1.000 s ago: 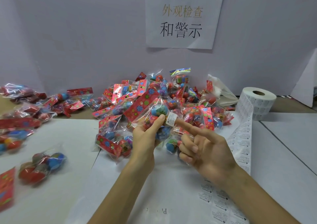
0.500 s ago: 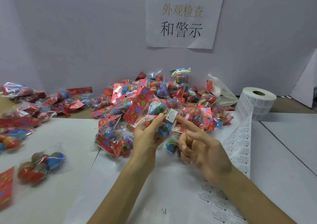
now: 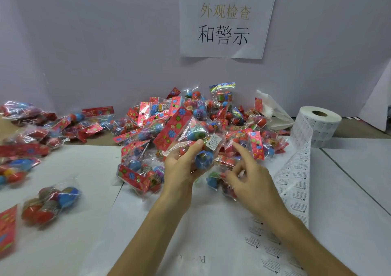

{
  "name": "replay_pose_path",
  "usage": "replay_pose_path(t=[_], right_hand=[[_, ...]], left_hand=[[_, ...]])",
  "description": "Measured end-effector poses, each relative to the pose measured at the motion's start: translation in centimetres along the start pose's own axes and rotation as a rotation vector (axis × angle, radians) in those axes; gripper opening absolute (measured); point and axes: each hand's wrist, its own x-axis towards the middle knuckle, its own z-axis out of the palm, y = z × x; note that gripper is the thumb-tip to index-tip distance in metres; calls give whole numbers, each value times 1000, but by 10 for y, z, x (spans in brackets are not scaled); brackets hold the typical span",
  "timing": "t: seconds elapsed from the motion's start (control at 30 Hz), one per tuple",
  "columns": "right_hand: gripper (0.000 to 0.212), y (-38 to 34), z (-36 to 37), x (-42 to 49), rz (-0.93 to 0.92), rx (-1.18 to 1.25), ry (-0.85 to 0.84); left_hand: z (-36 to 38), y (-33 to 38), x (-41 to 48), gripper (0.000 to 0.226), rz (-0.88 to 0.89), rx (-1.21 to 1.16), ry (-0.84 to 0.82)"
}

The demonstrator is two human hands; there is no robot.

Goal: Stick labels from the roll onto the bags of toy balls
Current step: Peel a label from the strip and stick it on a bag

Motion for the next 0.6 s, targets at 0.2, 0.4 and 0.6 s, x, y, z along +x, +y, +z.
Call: replay_pose_path(t=[0.2, 0.4, 0.6], right_hand=[[39, -14, -16, 3, 40, 576, -8], [36, -21, -13, 1, 31, 636, -63], [27, -22, -16, 2, 125, 754, -81]], left_hand=[[0, 1, -1, 28, 19, 53, -45], [3, -5, -5, 23, 140, 231, -121], [5, -6, -5, 28, 149, 283, -134]])
